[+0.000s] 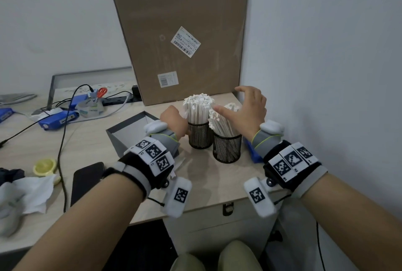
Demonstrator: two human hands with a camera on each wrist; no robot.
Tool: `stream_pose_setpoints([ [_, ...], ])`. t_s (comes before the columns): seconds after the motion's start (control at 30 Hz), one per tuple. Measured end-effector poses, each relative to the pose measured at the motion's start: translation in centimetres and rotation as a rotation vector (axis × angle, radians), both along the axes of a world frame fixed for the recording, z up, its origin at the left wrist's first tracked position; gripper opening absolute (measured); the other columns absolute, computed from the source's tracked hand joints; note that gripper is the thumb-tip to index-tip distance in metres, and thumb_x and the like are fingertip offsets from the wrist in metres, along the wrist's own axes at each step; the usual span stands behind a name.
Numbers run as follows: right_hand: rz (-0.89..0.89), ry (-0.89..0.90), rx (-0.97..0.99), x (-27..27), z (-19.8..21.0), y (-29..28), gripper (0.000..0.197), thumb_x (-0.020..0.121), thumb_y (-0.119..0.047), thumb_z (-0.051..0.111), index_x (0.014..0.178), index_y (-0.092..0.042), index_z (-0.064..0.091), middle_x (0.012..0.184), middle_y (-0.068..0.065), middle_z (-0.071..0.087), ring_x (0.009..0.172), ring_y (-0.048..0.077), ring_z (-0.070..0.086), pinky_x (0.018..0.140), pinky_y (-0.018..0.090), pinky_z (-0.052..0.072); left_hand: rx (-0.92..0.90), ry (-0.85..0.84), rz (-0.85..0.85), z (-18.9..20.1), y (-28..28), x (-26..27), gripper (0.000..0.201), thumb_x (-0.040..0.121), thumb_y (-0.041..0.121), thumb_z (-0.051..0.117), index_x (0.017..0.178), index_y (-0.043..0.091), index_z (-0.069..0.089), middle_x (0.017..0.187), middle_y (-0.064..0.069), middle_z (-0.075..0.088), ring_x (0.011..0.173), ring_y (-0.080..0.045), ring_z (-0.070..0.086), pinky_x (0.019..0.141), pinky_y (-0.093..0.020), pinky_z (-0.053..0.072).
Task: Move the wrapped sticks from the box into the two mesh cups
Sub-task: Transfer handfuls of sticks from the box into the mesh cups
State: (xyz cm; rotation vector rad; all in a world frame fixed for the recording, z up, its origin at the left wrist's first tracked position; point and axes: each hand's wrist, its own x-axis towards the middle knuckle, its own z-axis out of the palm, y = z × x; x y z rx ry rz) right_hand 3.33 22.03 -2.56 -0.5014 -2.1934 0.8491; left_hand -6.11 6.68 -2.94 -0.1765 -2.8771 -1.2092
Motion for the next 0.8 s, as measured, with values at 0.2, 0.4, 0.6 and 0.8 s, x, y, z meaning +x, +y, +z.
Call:
stream_pose_setpoints([
  [0.2,0.044,0.098,-0.026,0.6,0.9,-0.8,0.065,0.065,-0.059,0.075,0.116,-0.024,0.056,0.128,-0.004,0.049,0.124,0.018,0.039,0.096,0.034,0.034,-0.065,-0.035,-0.093,-0.3,0.3,-1.8,0.026,0.089,0.005,0.053,0.064,0.014,0.048,0.072,-0.005,0.060,0.063,-0.020,0.062,0.065,-0.028,0.059],
  [0.4,0.112,0.191,-0.002,0.5,1.5,-1.7,0.024,0.079,-0.044,0.068,0.093,-0.024,0.065,0.115,-0.005,0.056,0.116,0.017,0.045,0.095,0.031,0.037,-0.125,0.046,-0.065,0.5,-0.2,-2.5,0.019,0.087,0.008,0.055,0.092,0.001,0.072,0.086,-0.011,0.074,0.080,-0.028,0.072,0.078,-0.036,0.059],
  [0.6,0.222,0.253,0.034,-0.3,3.3,-3.2,0.007,0.081,-0.026,0.063,0.083,-0.022,0.067,0.098,-0.003,0.062,0.095,0.016,0.055,0.085,0.028,0.041,0.099,0.375,-0.040,3.1,-0.8,-1.9,0.018,0.090,0.022,0.055,0.080,0.015,0.068,0.076,0.002,0.070,0.068,-0.021,0.064,0.071,-0.034,0.053],
  [0.8,0.362,0.146,0.039,-0.5,5.6,-4.4,0.035,0.084,-0.013,0.065,0.119,-0.016,0.062,0.115,0.003,0.061,0.066,0.006,0.050,0.076,0.018,0.043,0.424,0.279,-0.412,6.3,-3.0,1.6,0.009,0.091,0.017,0.060,0.086,0.013,0.067,0.069,0.006,0.061,0.057,-0.003,0.052,0.058,-0.016,0.043],
])
